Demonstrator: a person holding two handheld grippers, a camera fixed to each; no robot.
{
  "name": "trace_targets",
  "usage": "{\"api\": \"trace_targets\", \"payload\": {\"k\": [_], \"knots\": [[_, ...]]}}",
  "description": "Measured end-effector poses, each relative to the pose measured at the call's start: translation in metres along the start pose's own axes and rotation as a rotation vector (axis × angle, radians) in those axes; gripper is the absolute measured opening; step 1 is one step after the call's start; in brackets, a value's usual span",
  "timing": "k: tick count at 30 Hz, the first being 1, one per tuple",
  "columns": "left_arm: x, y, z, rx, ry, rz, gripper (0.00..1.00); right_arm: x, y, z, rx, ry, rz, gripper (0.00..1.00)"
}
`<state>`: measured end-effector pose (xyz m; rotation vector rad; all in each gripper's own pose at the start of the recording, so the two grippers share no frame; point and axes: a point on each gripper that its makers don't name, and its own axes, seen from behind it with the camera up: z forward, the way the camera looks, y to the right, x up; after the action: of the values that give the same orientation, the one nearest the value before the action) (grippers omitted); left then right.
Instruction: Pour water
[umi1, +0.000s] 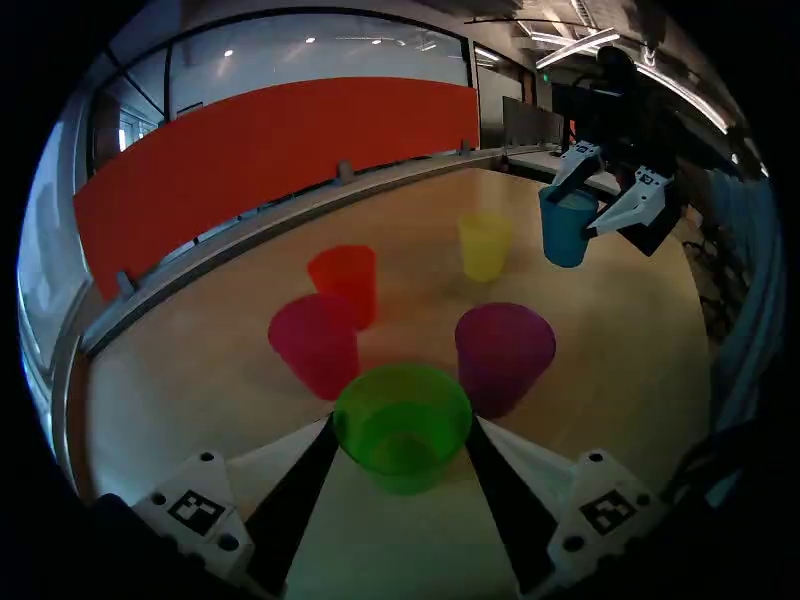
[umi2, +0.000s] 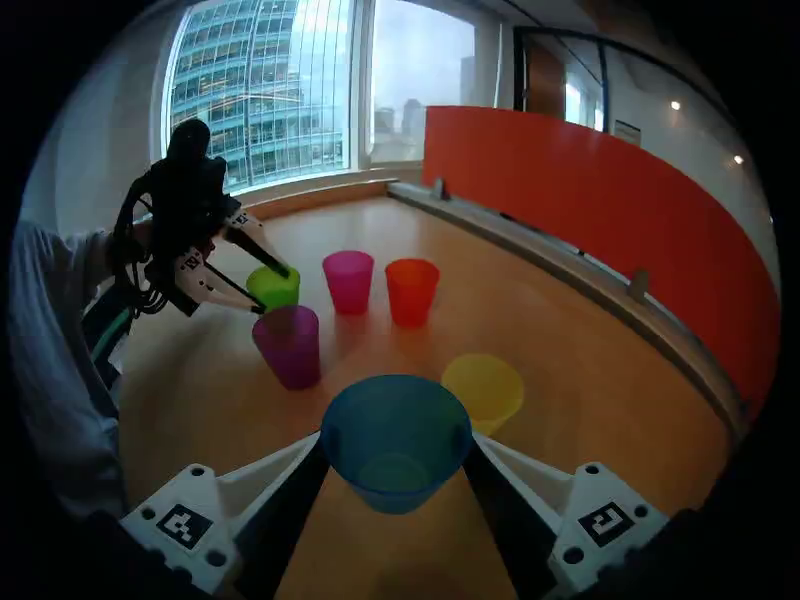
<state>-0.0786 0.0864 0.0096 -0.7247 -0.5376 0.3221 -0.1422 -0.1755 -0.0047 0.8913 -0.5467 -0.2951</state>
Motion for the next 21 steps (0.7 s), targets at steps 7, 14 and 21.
{"api": "trace_targets", "payload": {"k": [7, 14, 21], "knots": [[-0.004, 0.002, 0.002, -0.006, -0.001, -0.003, 0.87, -0.004, 0.001, 0.002, -0.003, -0.007, 0.002, 0.92], [-0.007, 0.002, -0.002, -0.002, 0.001, -0.012, 0.87, -0.007, 0.001, 0.003, -0.008, -0.010, 0.002, 0.92], [-0.011, 0.000, -0.004, 0.005, -0.005, -0.015, 0.88, -0.008, 0.000, 0.004, -0.010, -0.010, 0.002, 0.92]]}}
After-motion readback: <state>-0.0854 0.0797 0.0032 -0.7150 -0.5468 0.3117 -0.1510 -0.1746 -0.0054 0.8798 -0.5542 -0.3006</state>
